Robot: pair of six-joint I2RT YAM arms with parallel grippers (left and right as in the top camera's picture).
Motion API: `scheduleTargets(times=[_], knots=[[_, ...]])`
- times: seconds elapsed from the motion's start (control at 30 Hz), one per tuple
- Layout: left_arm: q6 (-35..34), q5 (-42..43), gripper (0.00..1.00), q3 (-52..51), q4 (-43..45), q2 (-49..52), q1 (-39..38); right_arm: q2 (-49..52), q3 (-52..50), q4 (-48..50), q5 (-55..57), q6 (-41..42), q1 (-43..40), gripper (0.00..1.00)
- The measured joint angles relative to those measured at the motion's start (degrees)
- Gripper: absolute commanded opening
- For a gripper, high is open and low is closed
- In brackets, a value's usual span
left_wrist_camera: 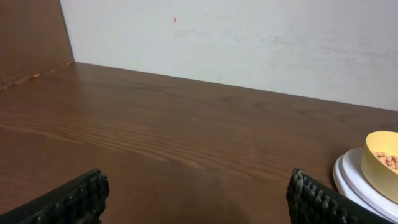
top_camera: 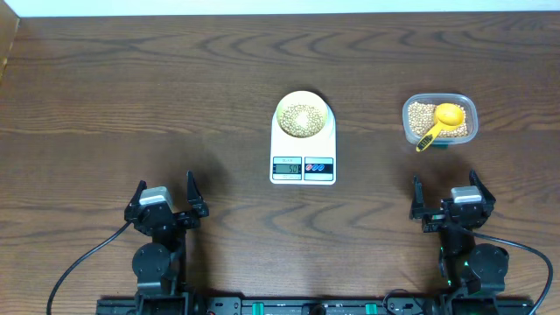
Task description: Scoop item into bowl and weigh 50g on scale
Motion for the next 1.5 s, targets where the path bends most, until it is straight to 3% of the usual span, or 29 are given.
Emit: scheduleTargets(times=[0.9, 1.5], knots=[[0.1, 0.2, 0.94, 0.0, -0.1, 0.0, 0.0, 0.0, 0.0, 0.0, 0.0, 0.0, 0.0, 0.99], [4.6, 0.2, 0.94, 0.0, -0.1, 0.0, 0.3, 0.0, 0.0, 0.0, 0.0, 0.0, 0.0, 0.99]])
